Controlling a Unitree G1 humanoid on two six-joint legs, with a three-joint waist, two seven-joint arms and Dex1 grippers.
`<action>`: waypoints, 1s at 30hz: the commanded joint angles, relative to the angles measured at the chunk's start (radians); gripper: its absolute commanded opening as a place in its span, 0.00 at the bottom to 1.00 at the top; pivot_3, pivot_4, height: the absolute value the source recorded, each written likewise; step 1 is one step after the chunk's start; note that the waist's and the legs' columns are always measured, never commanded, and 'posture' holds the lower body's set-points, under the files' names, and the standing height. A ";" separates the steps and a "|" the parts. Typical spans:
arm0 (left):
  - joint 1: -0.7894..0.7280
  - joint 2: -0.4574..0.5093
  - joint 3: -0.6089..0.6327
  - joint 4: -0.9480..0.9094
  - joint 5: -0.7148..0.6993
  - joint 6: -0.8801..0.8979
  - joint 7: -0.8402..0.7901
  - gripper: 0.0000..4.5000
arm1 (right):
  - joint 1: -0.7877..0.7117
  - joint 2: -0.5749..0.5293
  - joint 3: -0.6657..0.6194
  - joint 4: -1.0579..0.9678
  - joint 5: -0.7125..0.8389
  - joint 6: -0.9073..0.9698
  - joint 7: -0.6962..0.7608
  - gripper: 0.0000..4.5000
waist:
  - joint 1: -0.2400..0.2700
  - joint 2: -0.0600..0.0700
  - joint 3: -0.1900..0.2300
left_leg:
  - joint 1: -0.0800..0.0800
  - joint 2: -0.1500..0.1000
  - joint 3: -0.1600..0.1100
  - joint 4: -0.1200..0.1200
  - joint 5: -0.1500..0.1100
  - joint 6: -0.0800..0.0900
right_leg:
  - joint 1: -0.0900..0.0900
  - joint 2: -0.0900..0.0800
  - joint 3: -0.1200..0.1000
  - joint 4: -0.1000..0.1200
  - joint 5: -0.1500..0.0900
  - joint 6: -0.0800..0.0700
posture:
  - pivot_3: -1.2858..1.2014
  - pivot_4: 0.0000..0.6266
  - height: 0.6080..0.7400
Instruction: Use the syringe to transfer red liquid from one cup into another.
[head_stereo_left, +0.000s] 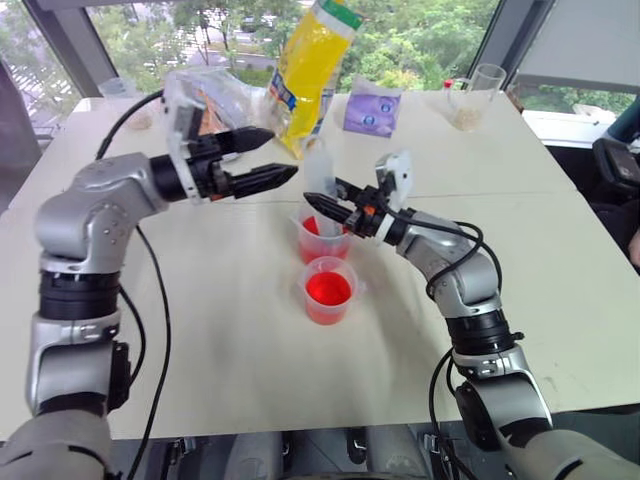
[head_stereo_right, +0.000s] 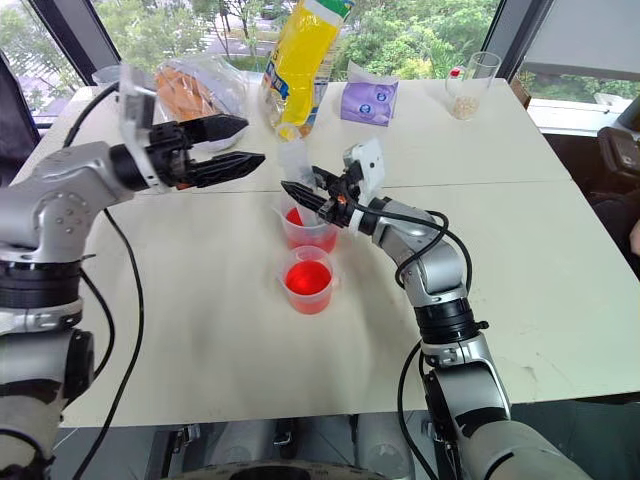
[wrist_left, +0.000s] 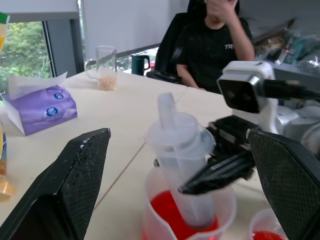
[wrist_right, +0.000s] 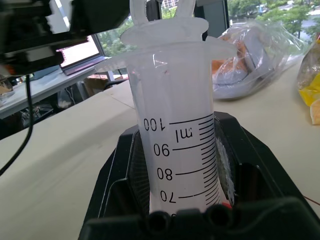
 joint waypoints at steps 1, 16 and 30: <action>-0.048 -0.037 -0.011 0.042 0.048 -0.033 0.036 1.00 | 0.003 -0.011 0.009 -0.024 -0.007 -0.012 0.010 0.31 | 0.000 0.000 0.000 | 0.000 0.000 0.000 0.000 0.000 0.000 | 0.000 0.000 0.000 0.000 0.000 0.000 | 0.52 0.24 1.00; -0.060 -0.131 -0.018 0.050 0.033 0.040 0.007 0.72 | -0.002 -0.023 0.026 -0.024 -0.024 -0.013 0.030 0.31 | -0.001 0.000 0.000 | 0.000 0.001 0.000 0.000 0.000 0.000 | 0.000 0.000 0.000 0.000 0.000 0.000 | 0.52 0.24 1.00; -0.061 -0.134 -0.011 0.033 0.035 0.056 -0.018 0.01 | -0.012 -0.017 0.026 -0.020 -0.026 -0.005 0.034 0.31 | 0.000 0.000 0.000 | 0.000 0.001 0.000 0.000 0.000 0.000 | 0.000 0.000 0.000 0.000 0.000 0.000 | 0.52 0.24 1.00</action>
